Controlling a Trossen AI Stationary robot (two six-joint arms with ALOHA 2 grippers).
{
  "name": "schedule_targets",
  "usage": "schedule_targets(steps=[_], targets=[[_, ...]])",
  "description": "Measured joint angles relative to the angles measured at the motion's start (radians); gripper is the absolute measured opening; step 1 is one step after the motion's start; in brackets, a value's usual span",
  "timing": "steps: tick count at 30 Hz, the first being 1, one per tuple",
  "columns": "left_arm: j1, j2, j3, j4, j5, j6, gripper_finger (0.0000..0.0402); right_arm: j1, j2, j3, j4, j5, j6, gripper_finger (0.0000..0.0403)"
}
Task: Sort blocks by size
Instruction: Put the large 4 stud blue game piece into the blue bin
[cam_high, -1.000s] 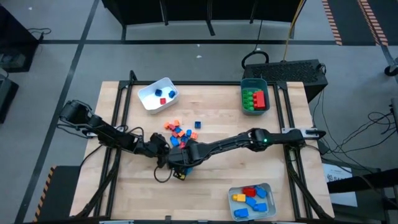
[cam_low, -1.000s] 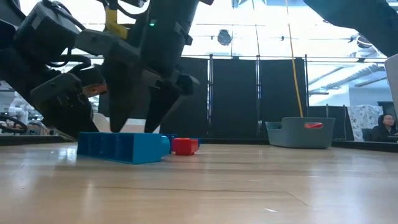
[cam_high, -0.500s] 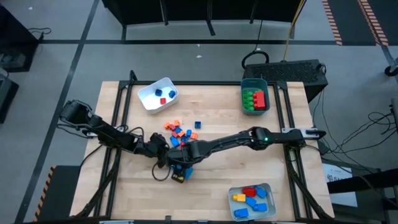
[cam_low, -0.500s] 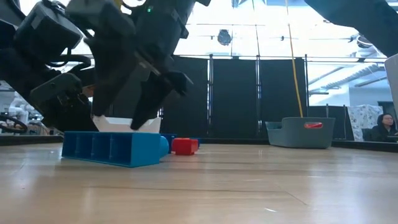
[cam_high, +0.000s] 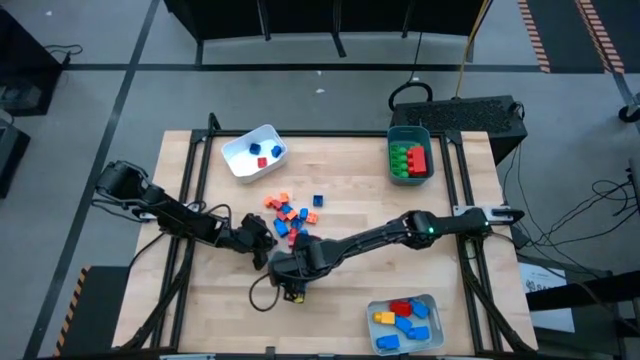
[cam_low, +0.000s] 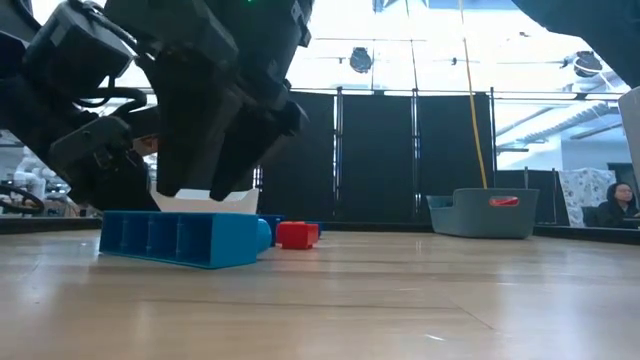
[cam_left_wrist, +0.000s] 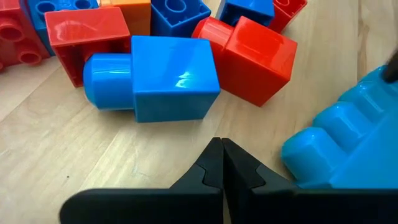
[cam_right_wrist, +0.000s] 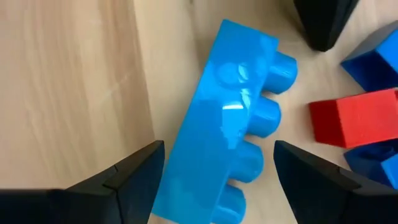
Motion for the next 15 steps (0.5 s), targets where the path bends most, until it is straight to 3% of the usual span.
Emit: schedule_targets(steps=[15], targets=[[0.0, 0.0, 0.0, 0.0, -0.003, 0.022, 0.0002, -0.001, 0.048, 0.003, 0.006, 0.001, 0.108, 0.0286]])
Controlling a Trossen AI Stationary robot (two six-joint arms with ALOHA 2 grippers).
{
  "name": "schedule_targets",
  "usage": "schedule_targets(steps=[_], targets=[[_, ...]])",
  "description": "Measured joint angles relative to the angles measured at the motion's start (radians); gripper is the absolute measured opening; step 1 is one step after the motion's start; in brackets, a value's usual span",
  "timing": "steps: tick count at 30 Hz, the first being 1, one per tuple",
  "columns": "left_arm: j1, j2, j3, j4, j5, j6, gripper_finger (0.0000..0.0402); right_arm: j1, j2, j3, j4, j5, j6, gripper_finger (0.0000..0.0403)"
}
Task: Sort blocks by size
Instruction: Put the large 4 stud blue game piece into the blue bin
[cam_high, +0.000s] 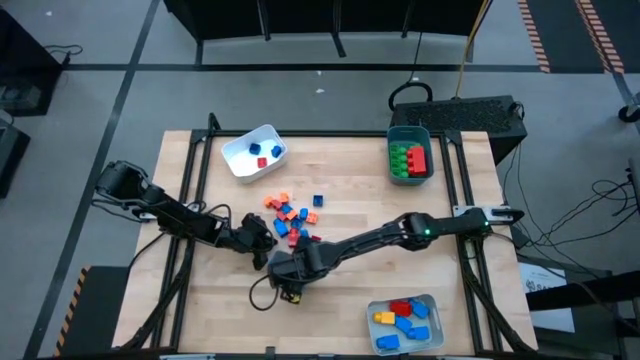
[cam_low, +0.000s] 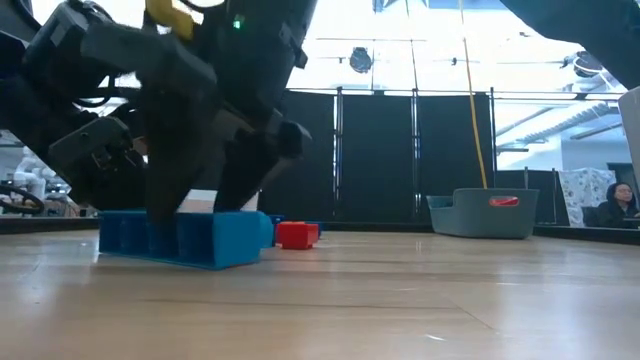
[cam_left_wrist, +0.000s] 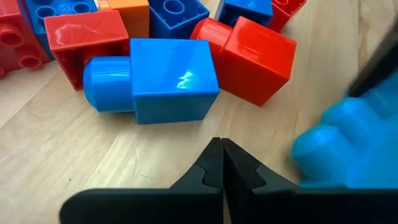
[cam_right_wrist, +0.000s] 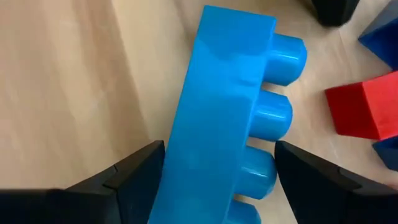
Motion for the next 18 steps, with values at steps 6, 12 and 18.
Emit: schedule_targets(steps=[6, 12, 18], targets=[[0.0, 0.0, 0.0, 0.001, -0.001, 0.0, 0.0002, -0.005, 0.025, -0.003, -0.014, 0.006, 0.005, 0.0286], [0.0, 0.0, 0.0, -0.001, -0.006, 0.001, 0.0002, -0.007, 0.061, 0.003, -0.024, 0.006, 0.051, 0.0275], [0.0, 0.0, 0.0, -0.001, -0.006, 0.001, 0.0002, -0.007, 0.052, 0.002, -0.062, 0.002, 0.068, 0.024]])
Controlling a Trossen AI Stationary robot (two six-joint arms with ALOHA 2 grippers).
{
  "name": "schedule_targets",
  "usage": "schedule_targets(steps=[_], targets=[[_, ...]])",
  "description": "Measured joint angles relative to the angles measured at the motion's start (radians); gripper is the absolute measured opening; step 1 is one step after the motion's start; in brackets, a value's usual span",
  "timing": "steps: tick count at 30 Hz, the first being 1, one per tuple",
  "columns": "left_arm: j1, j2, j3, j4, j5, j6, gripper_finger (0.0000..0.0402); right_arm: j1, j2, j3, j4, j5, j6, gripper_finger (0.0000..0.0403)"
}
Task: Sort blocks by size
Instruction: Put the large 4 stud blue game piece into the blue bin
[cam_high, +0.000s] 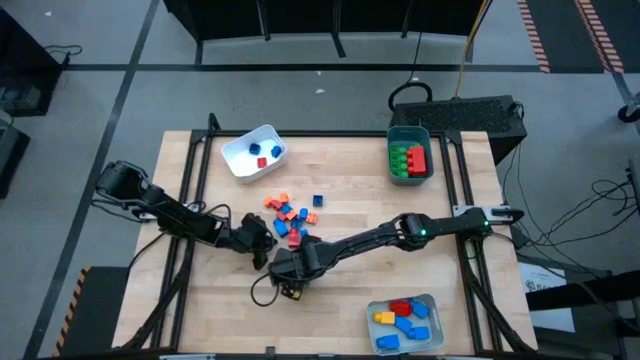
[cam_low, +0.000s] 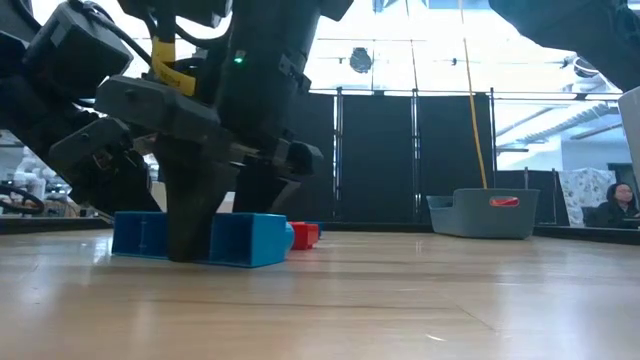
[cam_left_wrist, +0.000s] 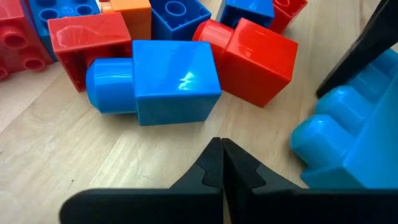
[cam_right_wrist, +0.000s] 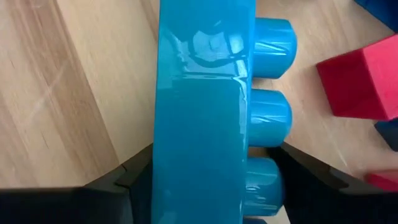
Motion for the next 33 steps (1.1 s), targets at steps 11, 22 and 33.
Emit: schedule_targets(steps=[11, 22, 33], targets=[[0.0, 0.0, 0.0, -0.005, 0.0, 0.003, 0.0002, 0.0, -0.054, -0.009, -0.072, 0.018, -0.028, 0.024], [0.0, 0.0, 0.0, -0.008, 0.001, 0.004, 0.0002, -0.004, -0.256, -0.007, -0.328, 0.105, -0.081, 0.024], [0.0, 0.0, 0.001, -0.017, 0.007, 0.017, 0.0002, -0.147, -0.647, -0.165, -0.494, 0.266, -0.07, 0.024]])
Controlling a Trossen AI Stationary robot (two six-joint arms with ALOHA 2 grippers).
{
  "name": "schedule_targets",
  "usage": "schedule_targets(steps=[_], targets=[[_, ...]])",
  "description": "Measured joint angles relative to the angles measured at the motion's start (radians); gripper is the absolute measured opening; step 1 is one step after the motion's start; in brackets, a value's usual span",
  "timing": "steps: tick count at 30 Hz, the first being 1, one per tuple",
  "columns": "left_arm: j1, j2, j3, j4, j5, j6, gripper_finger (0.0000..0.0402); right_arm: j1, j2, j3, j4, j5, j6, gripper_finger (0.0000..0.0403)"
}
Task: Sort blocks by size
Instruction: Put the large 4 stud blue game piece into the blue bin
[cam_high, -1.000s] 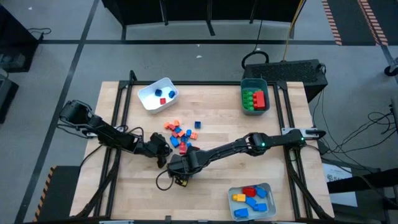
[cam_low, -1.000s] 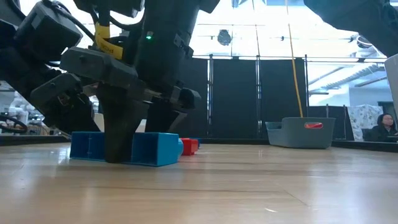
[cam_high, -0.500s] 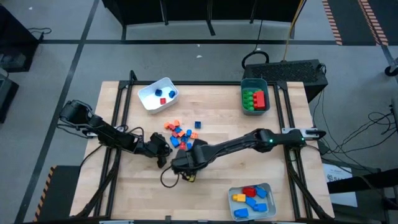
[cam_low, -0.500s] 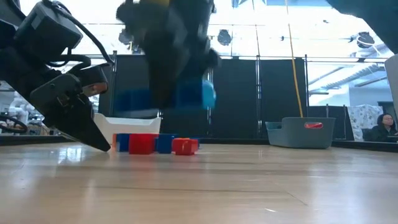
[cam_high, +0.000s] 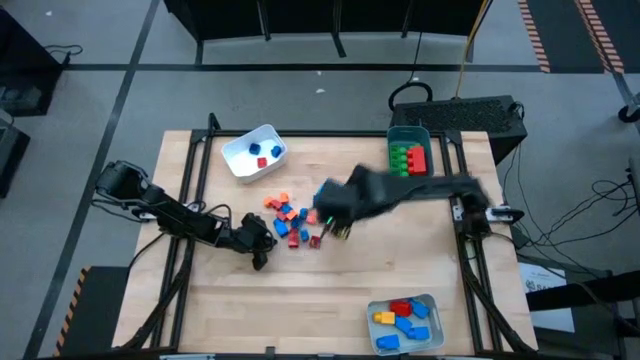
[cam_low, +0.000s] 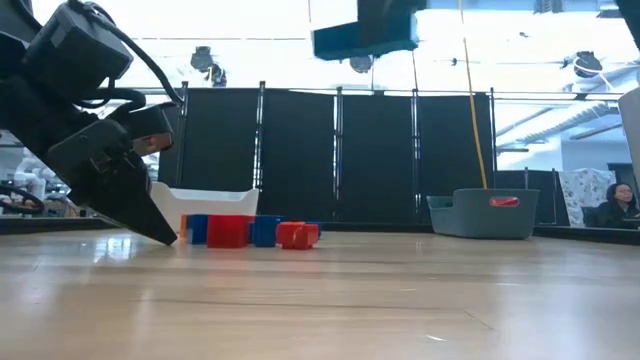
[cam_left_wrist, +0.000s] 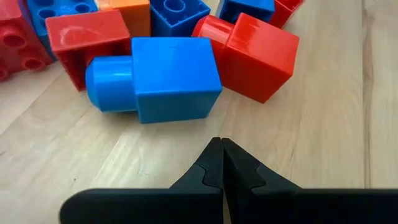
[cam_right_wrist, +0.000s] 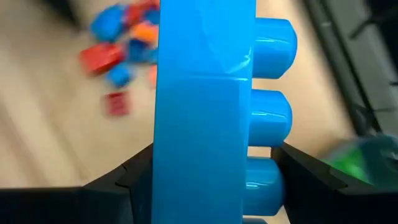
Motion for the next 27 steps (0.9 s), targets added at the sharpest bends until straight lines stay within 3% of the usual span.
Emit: schedule_targets(steps=[9, 15, 20, 24, 27], targets=[[-0.001, -0.047, 0.0, -0.036, 0.082, 0.032, 0.0002, -0.221, -0.454, -0.477, 0.067, 0.148, 0.066, 0.024], [0.002, -0.188, -0.001, -0.158, 0.082, 0.032, 0.0002, -0.444, -0.69, -0.815, 0.295, 0.142, 0.023, 0.024], [0.002, -0.356, -0.001, -0.255, 0.078, 0.032, 0.0002, -0.605, -0.749, -1.011, 0.568, 0.127, -0.076, 0.024], [0.002, -0.477, -0.001, -0.293, 0.063, 0.036, 0.0002, -0.7, -0.711, -1.133, 0.753, 0.007, -0.122, 0.0245], [0.002, -0.546, -0.001, -0.33, 0.055, 0.059, 0.0002, -0.745, -0.656, -1.196, 0.816, -0.016, -0.117, 0.0245]])
